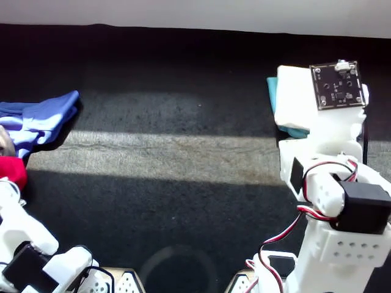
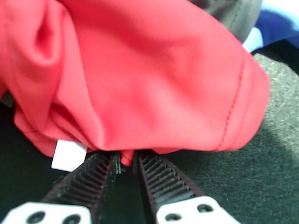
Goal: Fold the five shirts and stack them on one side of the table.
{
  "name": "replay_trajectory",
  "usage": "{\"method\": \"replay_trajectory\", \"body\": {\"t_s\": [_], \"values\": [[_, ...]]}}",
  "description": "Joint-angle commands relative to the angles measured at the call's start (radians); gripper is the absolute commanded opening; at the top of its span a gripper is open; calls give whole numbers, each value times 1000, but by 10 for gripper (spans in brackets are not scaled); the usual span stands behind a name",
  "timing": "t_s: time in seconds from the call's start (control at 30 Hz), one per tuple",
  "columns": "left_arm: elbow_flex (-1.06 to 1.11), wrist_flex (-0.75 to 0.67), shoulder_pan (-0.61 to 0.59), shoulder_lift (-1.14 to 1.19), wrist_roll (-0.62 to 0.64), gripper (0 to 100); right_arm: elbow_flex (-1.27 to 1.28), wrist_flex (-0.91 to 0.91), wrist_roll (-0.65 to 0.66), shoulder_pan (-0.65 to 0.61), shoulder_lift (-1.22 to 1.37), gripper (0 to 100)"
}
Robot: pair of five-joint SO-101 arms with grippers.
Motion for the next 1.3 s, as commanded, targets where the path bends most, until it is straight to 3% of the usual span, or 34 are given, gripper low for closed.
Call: {"method": "replay_trajectory", "body": {"t_s": [0.0,0.2,0.33,0.47,0.73,0.9,1.13,1.27], "values": [[-120,155,59,-35,5,9,81,5,-5,-2,-15,166],[-469,664,188,-35,92,9,200,1,-5,-2,-15,166],[-777,999,358,-35,104,9,262,-76,-11,-2,-15,166],[-1086,1226,556,-35,140,9,344,-148,-11,-2,-15,166],[-1412,1321,878,-35,172,9,438,-166,-12,-1,-15,166],[-1428,1321,1118,-35,173,9,435,-170,-12,47,-16,166],[-1425,1323,1488,-102,175,9,438,-236,-12,252,-12,166],[-1402,1327,1547,-254,175,9,438,-278,-12,285,-5,166]]}}
